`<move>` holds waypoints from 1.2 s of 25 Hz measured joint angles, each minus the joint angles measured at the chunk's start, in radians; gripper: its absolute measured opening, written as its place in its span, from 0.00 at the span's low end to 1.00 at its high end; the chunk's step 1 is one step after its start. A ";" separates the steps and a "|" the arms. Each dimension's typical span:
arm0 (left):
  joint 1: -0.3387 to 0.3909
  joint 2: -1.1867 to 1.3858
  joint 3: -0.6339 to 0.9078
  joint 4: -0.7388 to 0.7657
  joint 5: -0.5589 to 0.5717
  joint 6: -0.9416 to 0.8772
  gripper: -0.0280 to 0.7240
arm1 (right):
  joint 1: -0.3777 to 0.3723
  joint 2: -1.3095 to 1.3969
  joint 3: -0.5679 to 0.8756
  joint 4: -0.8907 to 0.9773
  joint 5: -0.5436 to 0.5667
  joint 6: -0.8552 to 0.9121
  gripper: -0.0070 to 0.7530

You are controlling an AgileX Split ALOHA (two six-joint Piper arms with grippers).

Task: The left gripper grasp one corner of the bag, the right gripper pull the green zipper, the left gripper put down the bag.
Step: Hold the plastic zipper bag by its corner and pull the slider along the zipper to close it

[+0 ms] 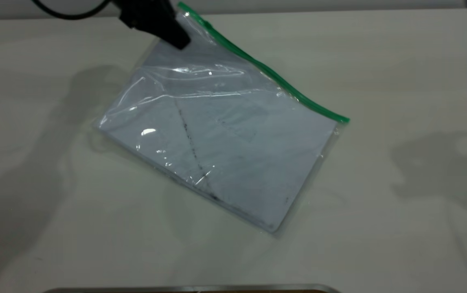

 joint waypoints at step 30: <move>-0.280 0.000 -0.031 -0.011 -0.140 0.343 0.11 | 0.191 0.580 -0.364 0.477 0.249 -0.659 0.70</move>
